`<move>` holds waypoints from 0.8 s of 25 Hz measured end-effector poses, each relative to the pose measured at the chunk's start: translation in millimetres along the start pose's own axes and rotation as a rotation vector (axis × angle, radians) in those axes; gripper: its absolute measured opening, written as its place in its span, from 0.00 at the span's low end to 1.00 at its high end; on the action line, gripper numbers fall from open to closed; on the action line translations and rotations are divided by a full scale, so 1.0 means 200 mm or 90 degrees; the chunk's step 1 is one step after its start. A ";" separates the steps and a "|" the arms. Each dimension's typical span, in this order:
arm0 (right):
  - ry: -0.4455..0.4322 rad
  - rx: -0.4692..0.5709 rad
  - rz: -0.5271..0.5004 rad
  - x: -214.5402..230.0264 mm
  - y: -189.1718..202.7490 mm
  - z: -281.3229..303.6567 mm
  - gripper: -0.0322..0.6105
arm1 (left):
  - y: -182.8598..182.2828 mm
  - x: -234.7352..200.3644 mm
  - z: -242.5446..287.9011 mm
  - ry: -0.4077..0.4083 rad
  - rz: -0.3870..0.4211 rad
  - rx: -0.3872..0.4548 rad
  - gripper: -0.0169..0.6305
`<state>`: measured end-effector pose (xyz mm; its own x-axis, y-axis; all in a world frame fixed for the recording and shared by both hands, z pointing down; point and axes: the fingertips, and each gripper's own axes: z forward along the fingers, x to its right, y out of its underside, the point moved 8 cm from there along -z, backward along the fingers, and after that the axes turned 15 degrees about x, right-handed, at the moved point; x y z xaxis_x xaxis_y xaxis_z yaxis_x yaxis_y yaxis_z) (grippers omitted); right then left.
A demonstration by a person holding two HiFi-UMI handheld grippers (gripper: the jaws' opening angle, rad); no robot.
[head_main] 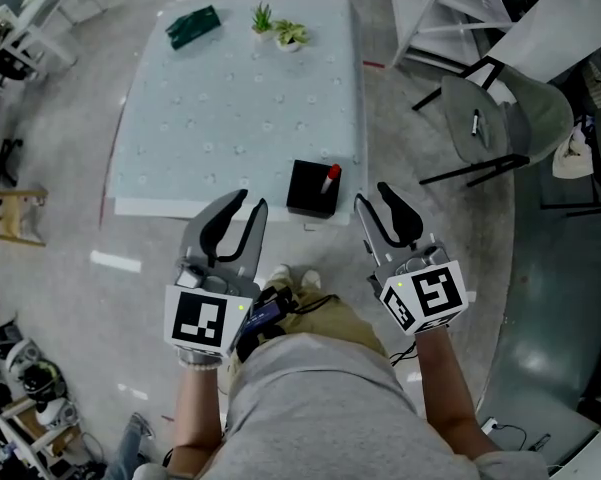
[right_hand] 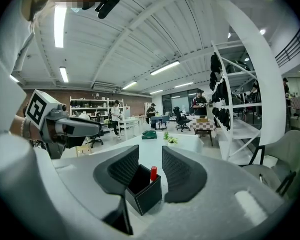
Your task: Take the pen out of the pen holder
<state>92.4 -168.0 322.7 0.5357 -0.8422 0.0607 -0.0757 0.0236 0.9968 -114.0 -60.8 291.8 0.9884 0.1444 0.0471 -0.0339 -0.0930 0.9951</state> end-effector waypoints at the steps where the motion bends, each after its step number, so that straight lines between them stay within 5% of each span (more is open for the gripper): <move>1: 0.000 -0.003 0.000 0.00 0.00 0.01 0.27 | 0.00 -0.01 0.01 0.001 -0.002 -0.001 0.16; 20: -0.019 -0.092 0.011 0.04 0.24 0.23 0.27 | 0.07 -0.16 0.01 -0.020 -0.017 -0.023 0.16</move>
<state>53.3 -198.4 369.2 0.5102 -0.8564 0.0790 0.0376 0.1139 0.9928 -145.7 -69.6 304.6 0.9931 0.1158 0.0184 -0.0123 -0.0536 0.9985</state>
